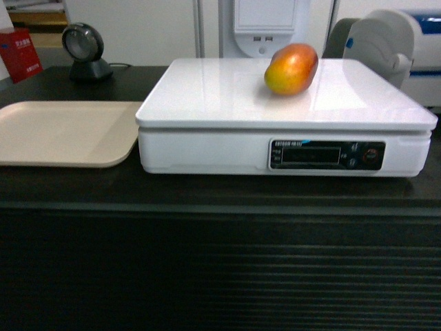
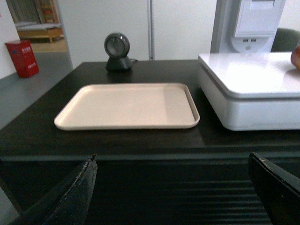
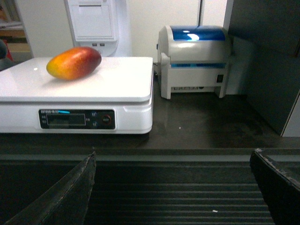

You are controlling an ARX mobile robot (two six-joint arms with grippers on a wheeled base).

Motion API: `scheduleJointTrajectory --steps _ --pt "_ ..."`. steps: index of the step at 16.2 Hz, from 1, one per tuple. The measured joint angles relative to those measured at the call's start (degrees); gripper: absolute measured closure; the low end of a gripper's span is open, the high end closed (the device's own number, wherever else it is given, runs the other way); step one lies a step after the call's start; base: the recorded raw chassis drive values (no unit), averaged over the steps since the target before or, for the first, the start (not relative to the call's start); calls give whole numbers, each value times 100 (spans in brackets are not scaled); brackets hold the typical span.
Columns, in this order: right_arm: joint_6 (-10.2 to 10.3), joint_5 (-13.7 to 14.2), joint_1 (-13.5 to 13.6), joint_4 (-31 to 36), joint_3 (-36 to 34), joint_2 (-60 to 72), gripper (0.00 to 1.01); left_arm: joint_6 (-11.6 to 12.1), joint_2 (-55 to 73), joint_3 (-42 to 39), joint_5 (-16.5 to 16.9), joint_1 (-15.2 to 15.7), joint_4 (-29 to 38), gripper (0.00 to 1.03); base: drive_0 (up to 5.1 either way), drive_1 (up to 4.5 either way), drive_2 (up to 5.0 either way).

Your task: Place dark red mango on scale at checkout

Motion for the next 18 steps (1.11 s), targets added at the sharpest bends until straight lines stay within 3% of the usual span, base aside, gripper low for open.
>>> scheduleJointTrajectory --steps 18 --pt "2 0 0 -2 0 0 3 0 0 0 2 0 -9 5 0 0 0"
